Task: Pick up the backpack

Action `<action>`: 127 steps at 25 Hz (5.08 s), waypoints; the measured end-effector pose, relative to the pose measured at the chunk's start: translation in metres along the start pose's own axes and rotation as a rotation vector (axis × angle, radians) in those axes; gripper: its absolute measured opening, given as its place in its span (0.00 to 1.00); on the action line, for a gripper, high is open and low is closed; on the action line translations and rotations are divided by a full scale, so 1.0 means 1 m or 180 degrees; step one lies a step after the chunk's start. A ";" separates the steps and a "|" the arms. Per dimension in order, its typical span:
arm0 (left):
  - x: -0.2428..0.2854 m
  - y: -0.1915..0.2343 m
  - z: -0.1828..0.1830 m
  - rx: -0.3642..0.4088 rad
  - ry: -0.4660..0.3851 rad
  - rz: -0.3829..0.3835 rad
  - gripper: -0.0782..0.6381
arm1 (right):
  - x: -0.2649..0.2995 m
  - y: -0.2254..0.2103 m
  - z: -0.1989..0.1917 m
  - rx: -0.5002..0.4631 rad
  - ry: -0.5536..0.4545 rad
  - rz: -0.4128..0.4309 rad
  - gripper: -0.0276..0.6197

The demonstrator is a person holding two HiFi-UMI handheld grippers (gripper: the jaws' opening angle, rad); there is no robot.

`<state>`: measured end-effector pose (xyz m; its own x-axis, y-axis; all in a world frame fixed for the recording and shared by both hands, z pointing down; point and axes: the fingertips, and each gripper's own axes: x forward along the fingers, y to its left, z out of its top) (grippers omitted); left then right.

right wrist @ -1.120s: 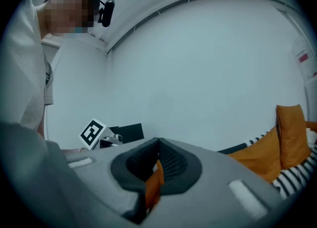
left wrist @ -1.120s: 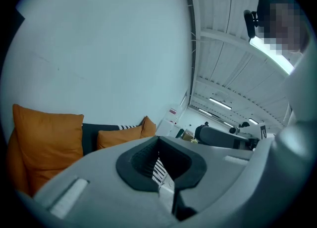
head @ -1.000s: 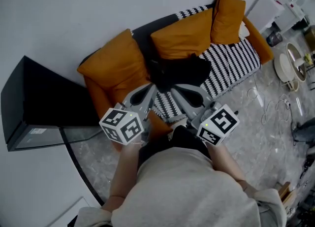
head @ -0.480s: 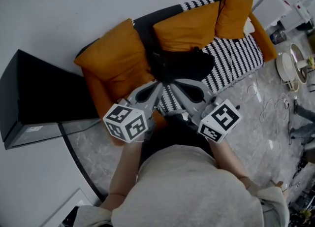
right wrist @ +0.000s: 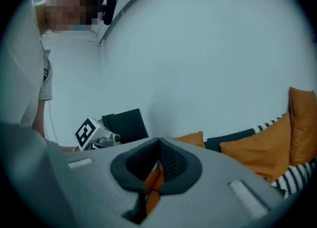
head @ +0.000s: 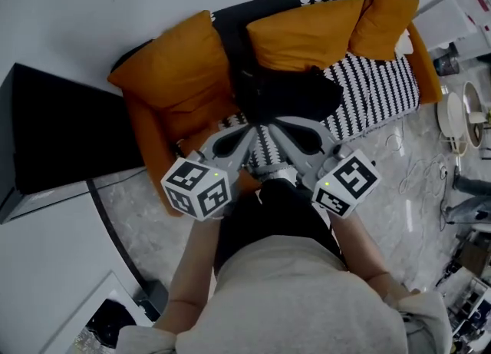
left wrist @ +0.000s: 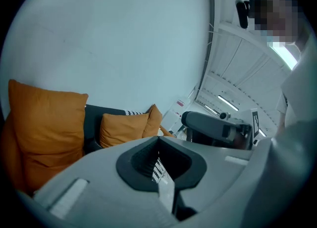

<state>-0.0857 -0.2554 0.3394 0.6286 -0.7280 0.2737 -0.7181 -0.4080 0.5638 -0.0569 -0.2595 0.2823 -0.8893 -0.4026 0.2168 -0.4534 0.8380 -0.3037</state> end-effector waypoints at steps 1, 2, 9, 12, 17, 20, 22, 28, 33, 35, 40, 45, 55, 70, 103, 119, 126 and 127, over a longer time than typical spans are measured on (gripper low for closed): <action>0.002 0.004 -0.001 -0.0032 -0.0005 0.0022 0.12 | 0.002 -0.007 -0.002 0.0005 0.0022 0.0000 0.05; 0.003 0.008 -0.003 -0.0047 -0.0003 0.0060 0.12 | 0.004 -0.013 -0.003 0.0013 0.0039 0.0003 0.05; 0.018 0.036 -0.021 -0.0156 0.0036 0.0208 0.12 | 0.025 -0.046 -0.018 0.0182 0.0054 -0.0003 0.05; 0.023 0.048 -0.028 -0.0144 0.0019 0.0319 0.12 | 0.035 -0.053 -0.026 0.0235 0.0048 0.0031 0.05; 0.030 0.064 -0.038 -0.0213 0.0056 0.0462 0.12 | 0.052 -0.062 -0.042 0.0306 0.0166 0.0114 0.05; 0.035 0.077 -0.046 -0.0285 0.0065 0.0514 0.12 | 0.059 -0.070 -0.057 0.0370 0.0219 0.0103 0.05; 0.040 0.085 -0.052 -0.0315 0.0086 0.0545 0.12 | 0.063 -0.075 -0.066 0.0397 0.0279 0.0121 0.05; 0.043 0.106 -0.072 -0.0379 0.0109 0.0627 0.12 | 0.076 -0.083 -0.094 0.0477 0.0410 0.0128 0.05; 0.057 0.125 -0.085 -0.0488 0.0100 0.0670 0.12 | 0.094 -0.102 -0.117 0.0628 0.0439 0.0055 0.05; 0.064 0.129 -0.091 -0.0518 0.0143 0.0651 0.12 | 0.101 -0.105 -0.125 0.0647 0.0461 0.0061 0.05; 0.069 0.143 -0.098 -0.0516 0.0181 0.0605 0.12 | 0.118 -0.108 -0.143 0.0678 0.0535 0.0097 0.05; 0.080 0.165 -0.106 -0.0590 0.0114 0.0689 0.12 | 0.130 -0.125 -0.163 0.0707 0.0573 0.0050 0.05; 0.104 0.196 -0.117 -0.0721 0.0081 0.0726 0.12 | 0.143 -0.148 -0.195 0.0797 0.0701 -0.0005 0.05; 0.129 0.233 -0.130 -0.0811 0.0132 0.0891 0.12 | 0.163 -0.215 -0.238 0.0709 0.0886 -0.0312 0.05; 0.134 0.250 -0.119 -0.0775 0.0015 0.0909 0.12 | 0.217 -0.248 -0.296 0.0784 0.0982 -0.0726 0.53; 0.138 0.251 -0.117 -0.0776 -0.0032 0.0858 0.12 | 0.221 -0.268 -0.297 0.0811 0.0956 -0.0952 0.41; 0.134 0.253 -0.122 -0.0794 -0.0062 0.0851 0.12 | 0.216 -0.261 -0.289 0.1041 0.0733 -0.0718 0.17; 0.134 0.249 -0.121 -0.0787 -0.0065 0.0830 0.12 | 0.212 -0.259 -0.284 0.1076 0.0663 -0.0688 0.12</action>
<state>-0.1437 -0.3882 0.6107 0.4257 -0.8020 0.4191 -0.7581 -0.0632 0.6491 -0.1113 -0.4567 0.6707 -0.7568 -0.4435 0.4801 -0.6521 0.5615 -0.5093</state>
